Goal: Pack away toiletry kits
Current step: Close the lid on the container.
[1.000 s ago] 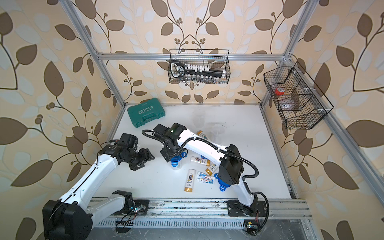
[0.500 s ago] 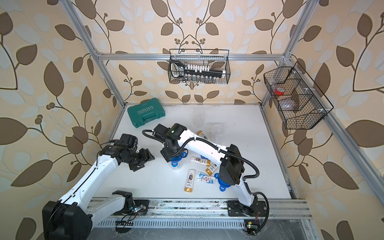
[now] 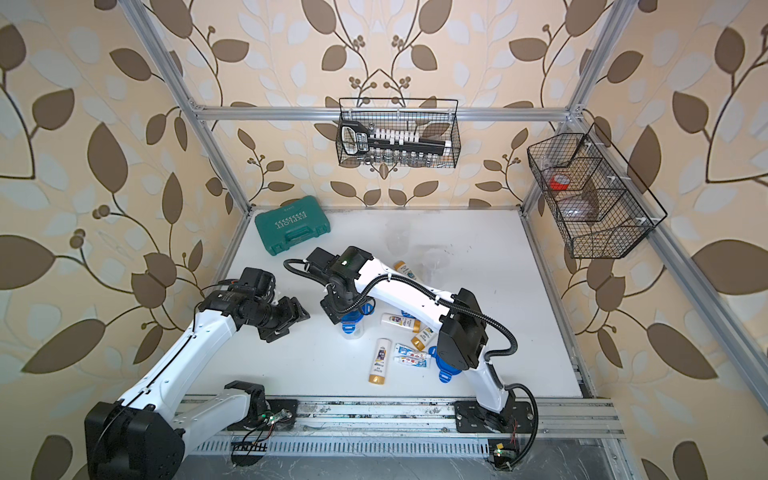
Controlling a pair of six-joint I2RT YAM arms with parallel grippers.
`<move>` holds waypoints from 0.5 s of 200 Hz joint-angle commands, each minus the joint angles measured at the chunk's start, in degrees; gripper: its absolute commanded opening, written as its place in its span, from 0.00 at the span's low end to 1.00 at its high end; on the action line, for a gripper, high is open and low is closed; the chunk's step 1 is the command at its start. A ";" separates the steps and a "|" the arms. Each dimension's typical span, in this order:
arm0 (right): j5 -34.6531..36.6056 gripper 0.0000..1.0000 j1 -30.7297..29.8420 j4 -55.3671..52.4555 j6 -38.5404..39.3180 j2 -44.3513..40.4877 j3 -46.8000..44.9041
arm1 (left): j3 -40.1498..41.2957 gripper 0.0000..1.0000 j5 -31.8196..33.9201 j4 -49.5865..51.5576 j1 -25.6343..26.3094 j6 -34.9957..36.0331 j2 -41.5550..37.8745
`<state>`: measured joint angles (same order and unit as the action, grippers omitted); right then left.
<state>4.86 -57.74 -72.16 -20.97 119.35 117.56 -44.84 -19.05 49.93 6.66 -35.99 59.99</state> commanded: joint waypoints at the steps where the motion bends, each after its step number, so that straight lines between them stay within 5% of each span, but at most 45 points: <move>1: -1.08 0.79 -0.36 -2.14 -0.78 1.76 1.85 | 0.28 0.74 0.33 -0.45 -0.49 0.15 -0.31; 100: -1.19 0.78 -0.52 -2.68 -0.97 2.98 4.02 | 1.20 0.74 -0.20 -1.64 -0.45 -0.31 0.13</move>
<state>4.47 -57.76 -73.97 -21.61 120.62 119.81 -43.92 -19.07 48.66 6.66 -36.03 60.10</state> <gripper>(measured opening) 0.829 0.740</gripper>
